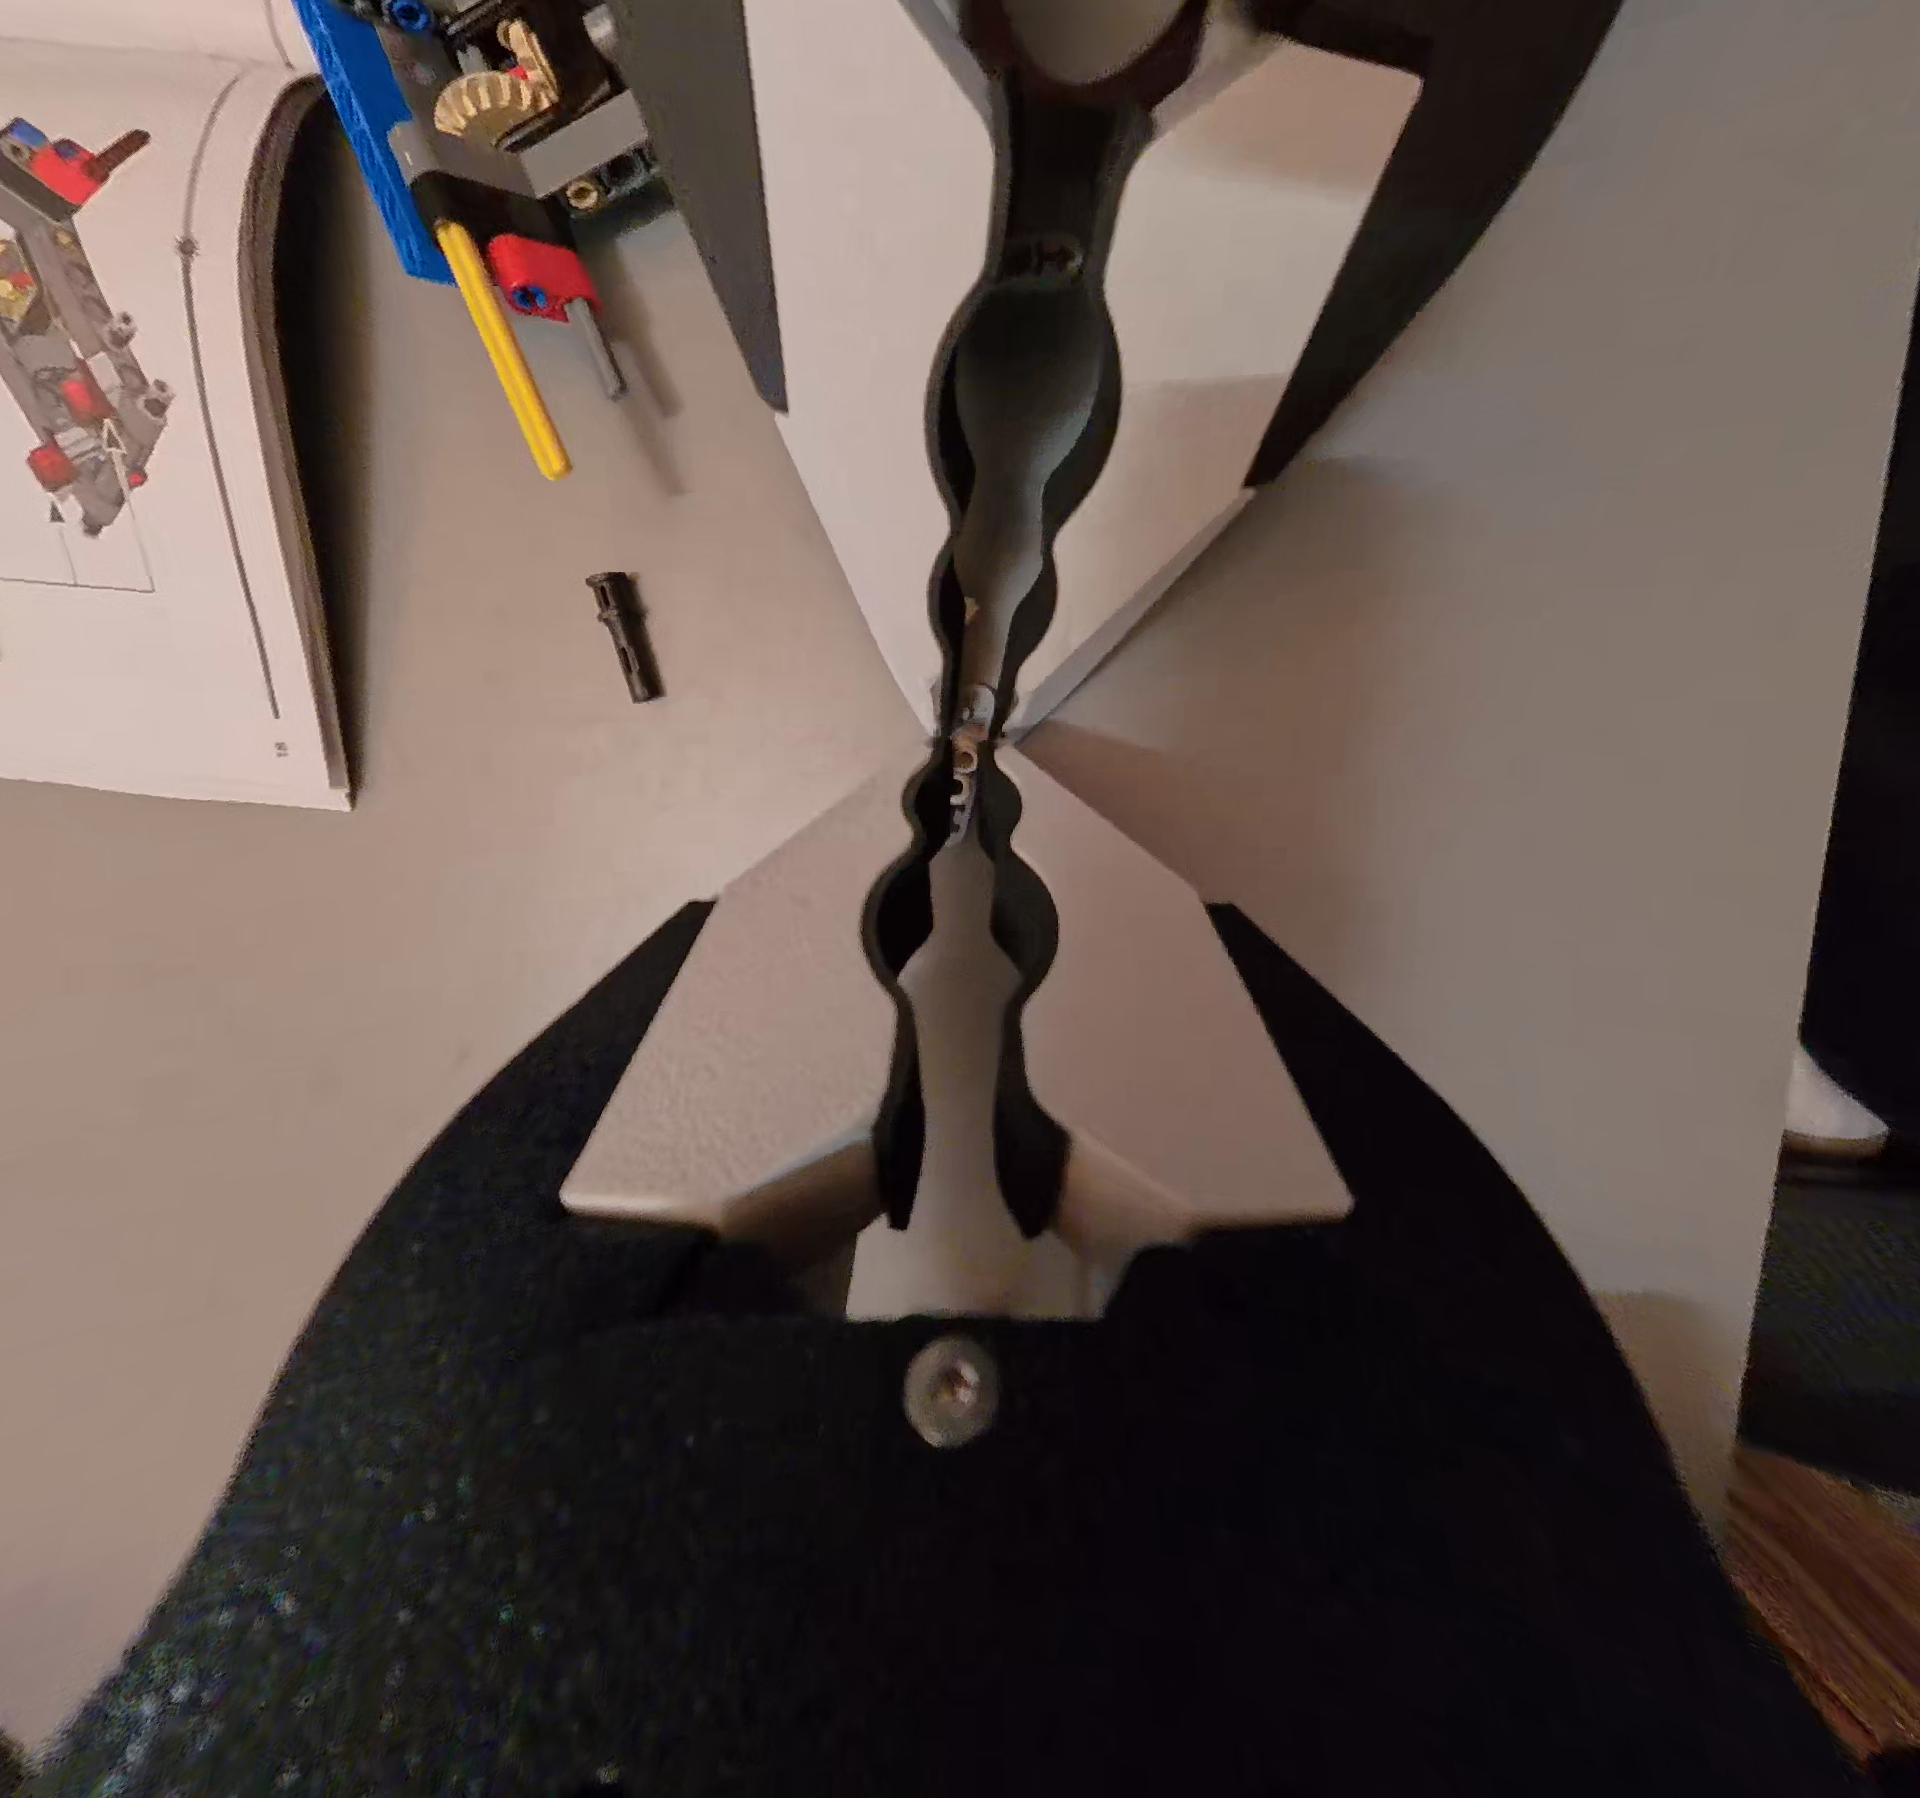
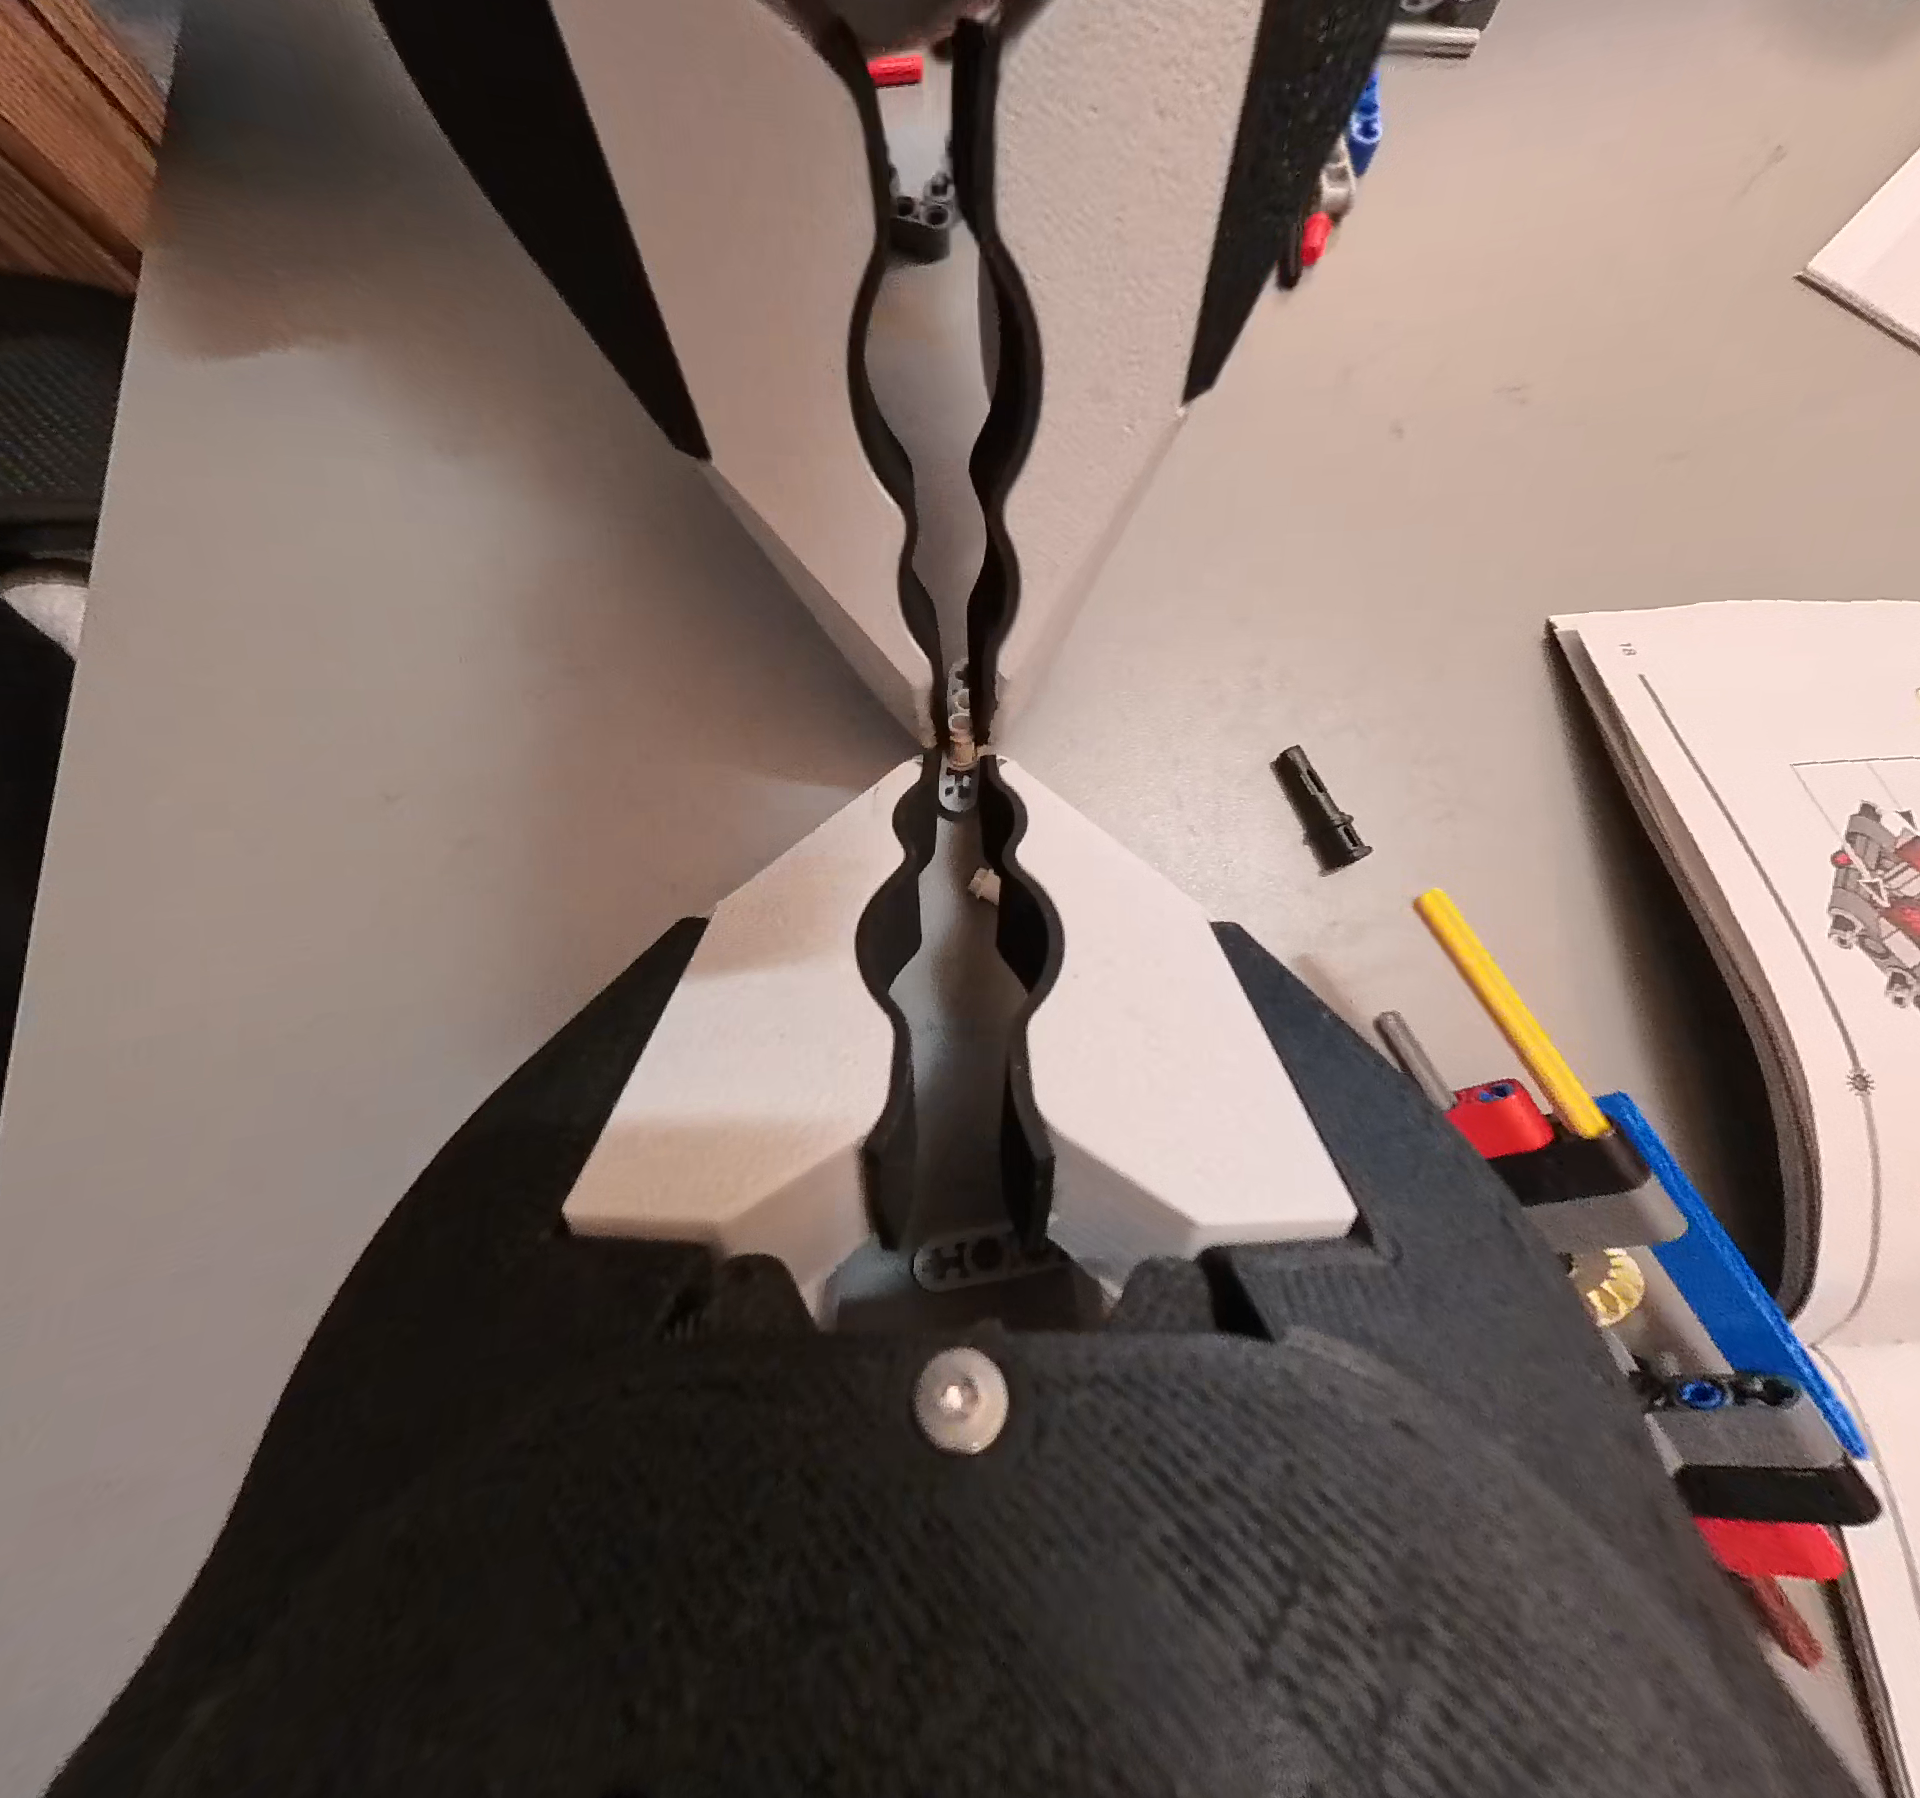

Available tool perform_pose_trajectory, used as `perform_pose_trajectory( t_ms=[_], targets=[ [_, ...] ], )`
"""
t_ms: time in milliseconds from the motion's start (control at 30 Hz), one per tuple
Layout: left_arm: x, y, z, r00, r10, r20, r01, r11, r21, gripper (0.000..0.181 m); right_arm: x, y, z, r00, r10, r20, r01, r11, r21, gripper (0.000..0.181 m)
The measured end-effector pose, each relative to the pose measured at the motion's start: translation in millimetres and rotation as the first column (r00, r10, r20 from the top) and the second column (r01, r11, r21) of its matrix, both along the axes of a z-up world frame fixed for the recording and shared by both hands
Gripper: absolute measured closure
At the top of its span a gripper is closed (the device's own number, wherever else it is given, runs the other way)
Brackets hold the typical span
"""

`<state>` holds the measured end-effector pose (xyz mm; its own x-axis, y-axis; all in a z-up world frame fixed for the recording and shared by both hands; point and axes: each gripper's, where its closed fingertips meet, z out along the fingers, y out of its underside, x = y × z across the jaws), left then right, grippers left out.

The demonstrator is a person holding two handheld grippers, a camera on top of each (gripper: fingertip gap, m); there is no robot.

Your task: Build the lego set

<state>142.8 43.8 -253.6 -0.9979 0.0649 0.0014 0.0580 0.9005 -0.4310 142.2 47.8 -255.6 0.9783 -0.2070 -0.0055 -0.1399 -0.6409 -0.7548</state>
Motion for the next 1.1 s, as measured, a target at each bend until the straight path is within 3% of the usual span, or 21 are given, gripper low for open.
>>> perform_pose_trajectory(
  t_ms=[333,733,900,1100],
  targets=[
    [-0.6,-3.2,-0.1,0.998,0.055,-0.029,-0.051,0.992,0.117,0.179,1.0,-2.9,0.1,0.999,-0.03,-0.038,0.031,0.999,0.009,0.176],
    [-0.2,-13.5,-1.5,0.998,0.059,-0.026,-0.058,0.997,0.053,0.179,2.2,-12.8,0.0,0.996,-0.088,-0.005,0.088,0.996,0.001,0.175],
    [-1.8,-17.3,-1.2,0.999,0.023,-0.041,-0.022,0.999,0.026,0.179,1.0,-16.2,0.1,0.996,-0.09,0.009,0.09,0.996,-0.001,0.167],
    [-1.7,-18.7,-1.2,0.999,-0.016,-0.028,0.017,0.999,0.047,0.179,-0.4,-22.2,0.1,0.996,-0.085,0.0,0.085,0.996,0.0,0.172]
  ],
)
